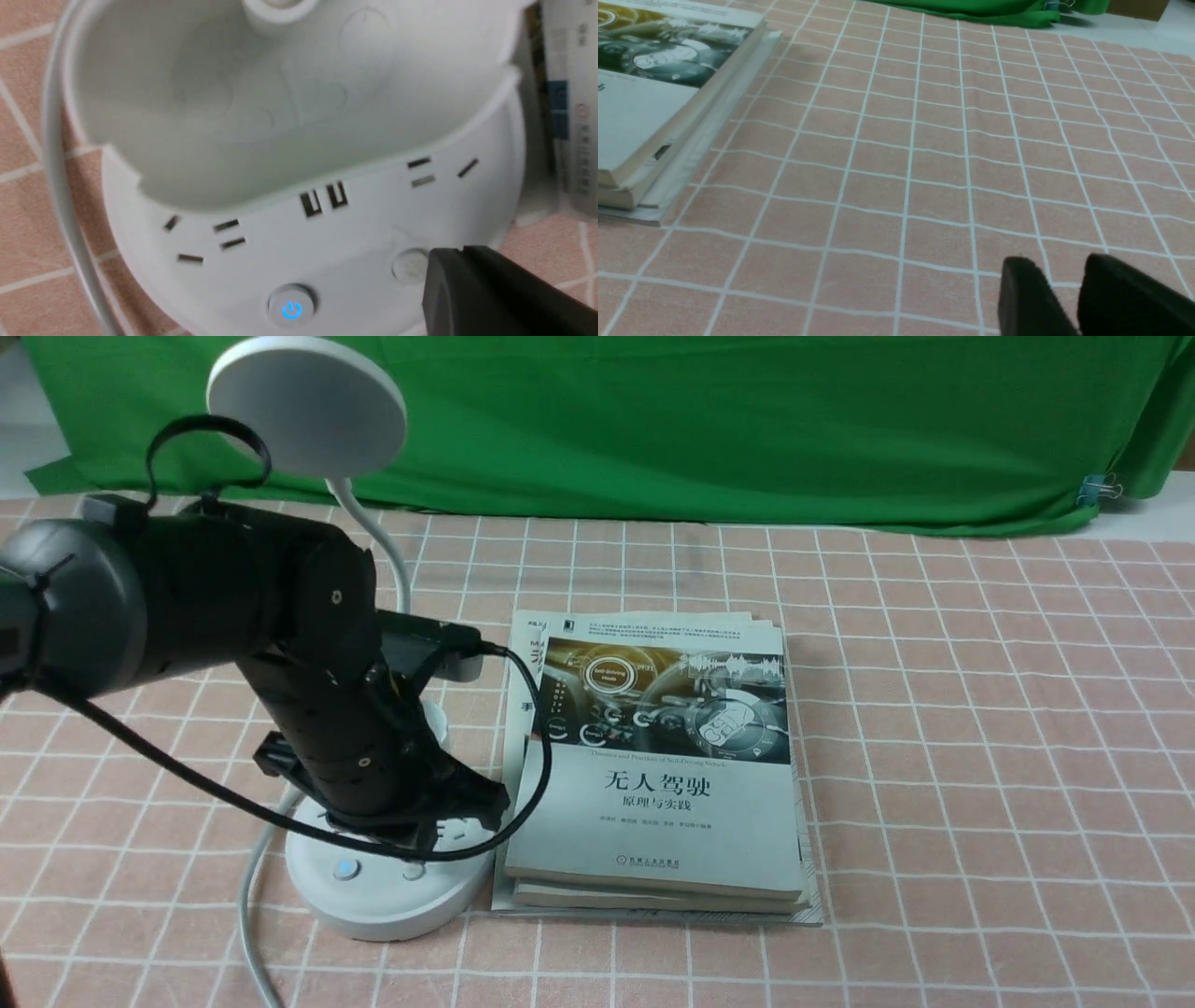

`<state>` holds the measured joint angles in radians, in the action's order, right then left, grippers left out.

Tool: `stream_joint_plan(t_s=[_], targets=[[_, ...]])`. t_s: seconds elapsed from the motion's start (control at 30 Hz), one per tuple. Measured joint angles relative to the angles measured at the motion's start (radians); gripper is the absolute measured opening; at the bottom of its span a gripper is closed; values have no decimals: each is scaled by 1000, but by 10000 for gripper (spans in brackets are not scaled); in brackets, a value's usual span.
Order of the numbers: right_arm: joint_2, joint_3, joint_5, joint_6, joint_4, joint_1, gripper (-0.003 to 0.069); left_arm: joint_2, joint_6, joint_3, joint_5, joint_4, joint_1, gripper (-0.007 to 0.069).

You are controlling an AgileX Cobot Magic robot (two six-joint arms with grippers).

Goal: Turn off the table lamp on the pink coffee tablecloth by hand.

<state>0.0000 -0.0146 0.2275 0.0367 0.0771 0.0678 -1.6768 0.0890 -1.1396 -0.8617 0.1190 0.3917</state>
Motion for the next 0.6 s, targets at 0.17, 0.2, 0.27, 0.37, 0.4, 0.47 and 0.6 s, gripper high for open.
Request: stream_joint_plan(t_s=[0.17,0.2,0.27,0.37,0.4,0.47,0.6], targets=[[0,0,0,0,0,0,242,72,-2,0,-7,0,0,-6],[0,0,0,0,0,0,242,73,-3,0,-9,0,0,-6],[0,0,0,0,0,0,242,72,-3,0,-14,0,0,-6],[0,0,0,0,0,0,242,73,-3,0,-14,2,0,-6],[0,0,0,0,0,0,242,77,-3,2,-12,3,0,-6],[0,0,0,0,0,0,242,104,-3,16,-5,10,0,-6],[0,0,0,0,0,0,242,230,-3,129,72,32,4,-6]])
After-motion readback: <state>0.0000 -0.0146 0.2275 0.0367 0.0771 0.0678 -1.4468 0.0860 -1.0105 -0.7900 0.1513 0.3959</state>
